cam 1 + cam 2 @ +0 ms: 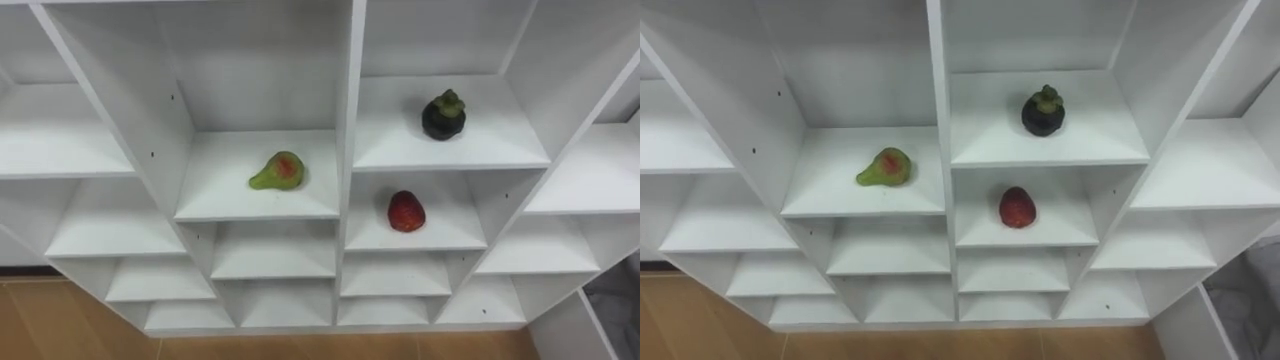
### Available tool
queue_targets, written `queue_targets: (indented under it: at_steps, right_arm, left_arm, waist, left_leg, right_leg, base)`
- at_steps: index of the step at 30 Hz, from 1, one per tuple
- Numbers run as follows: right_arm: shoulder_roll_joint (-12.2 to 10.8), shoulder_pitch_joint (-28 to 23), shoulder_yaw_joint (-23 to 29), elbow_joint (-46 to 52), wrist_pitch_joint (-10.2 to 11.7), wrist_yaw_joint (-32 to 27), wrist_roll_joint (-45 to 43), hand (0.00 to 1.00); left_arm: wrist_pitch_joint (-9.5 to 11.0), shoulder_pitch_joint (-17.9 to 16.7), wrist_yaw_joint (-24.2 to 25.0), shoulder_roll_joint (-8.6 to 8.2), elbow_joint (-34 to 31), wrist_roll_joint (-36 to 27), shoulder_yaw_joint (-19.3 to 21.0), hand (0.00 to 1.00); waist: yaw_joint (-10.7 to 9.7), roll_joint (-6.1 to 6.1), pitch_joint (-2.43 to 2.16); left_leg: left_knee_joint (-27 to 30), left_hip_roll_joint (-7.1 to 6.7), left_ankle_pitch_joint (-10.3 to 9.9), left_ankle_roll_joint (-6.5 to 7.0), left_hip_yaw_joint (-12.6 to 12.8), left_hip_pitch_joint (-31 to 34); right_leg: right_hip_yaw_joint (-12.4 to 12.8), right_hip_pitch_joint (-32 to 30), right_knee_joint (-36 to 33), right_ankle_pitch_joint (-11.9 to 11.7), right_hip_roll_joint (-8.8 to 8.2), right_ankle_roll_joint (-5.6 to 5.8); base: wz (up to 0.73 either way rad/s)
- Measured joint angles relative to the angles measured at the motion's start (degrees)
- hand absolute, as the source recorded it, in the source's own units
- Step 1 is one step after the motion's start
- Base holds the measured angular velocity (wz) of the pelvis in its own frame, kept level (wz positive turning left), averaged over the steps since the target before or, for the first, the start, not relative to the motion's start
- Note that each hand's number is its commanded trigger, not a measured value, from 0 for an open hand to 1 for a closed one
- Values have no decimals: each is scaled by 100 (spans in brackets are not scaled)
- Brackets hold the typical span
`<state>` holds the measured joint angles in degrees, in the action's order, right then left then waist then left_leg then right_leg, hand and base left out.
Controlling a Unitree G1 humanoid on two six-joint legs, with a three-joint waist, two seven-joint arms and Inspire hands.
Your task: Collect fruits from the closet
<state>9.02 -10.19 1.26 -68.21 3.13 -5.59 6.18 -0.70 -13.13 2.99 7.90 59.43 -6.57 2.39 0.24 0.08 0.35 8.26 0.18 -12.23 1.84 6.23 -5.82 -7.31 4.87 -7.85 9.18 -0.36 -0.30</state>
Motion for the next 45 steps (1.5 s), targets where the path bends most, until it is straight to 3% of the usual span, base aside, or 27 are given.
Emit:
queue_targets:
  at_steps: [5,11,15,21,24,33,41,45]
  right_arm:
    - [-29,-372,-3,1063,-44,-306,-345,0]
    - [-65,-1004,-49,4523,-139,-368,-1133,0]
    - [-30,-1262,-293,6199,206,-415,-1411,0]
    - [-28,-1381,-344,6986,552,-419,-1518,0]
    - [-23,-1371,-335,7176,573,-417,-1502,0]
    - [20,-1336,-226,8142,770,-428,-1541,0]
    - [20,-1273,-245,8204,1003,-642,-1789,0]
    - [21,-1188,-247,8204,1009,-847,-1794,0]
  left_arm:
    - [43,13,-4,17,-56,50,14,100]
    - [172,-70,-8,-1,-467,38,-29,100]
    - [393,-191,8,5,-585,53,-5,100]
    - [626,-207,48,4,-543,47,-9,100]
    - [724,-155,90,12,-436,47,-16,100]
    - [744,-220,291,48,-420,44,-25,100]
    - [826,-194,393,48,-299,47,-35,100]
    - [831,-141,450,49,-247,48,-35,100]
  waist:
    - [15,-31,21]
    - [-7,-29,14]
    - [7,-26,-29]
    - [4,-20,-31]
    - [-17,10,-37]
    - [-95,90,-61]
    - [-94,104,-59]
    - [-87,123,-57]
  left_leg:
    - [-3,5,-9,-8,100,-52]
    - [2,11,-30,-12,145,-25]
    - [0,19,-31,-16,142,-38]
    - [0,34,-32,-16,164,30]
    - [-10,58,-34,-13,160,57]
    - [-6,64,-34,-12,164,35]
    - [0,33,-33,-12,164,26]
    - [-3,30,-33,-12,166,20]
  right_leg:
    - [99,-9,-9,-2,21,-4]
    - [149,-97,-27,-7,37,-7]
    - [106,-82,-2,-9,44,-10]
    - [188,-198,-121,-10,45,-10]
    - [218,-208,-125,-10,45,-10]
    - [259,-202,-190,-11,52,-12]
    - [264,-203,-182,-12,62,-14]
    - [262,-203,-184,-12,62,-14]
  base:
    - [-10]
    - [-6]
    - [3]
    - [-4]
    - [-4]
    - [0]
    - [0]
    - [0]
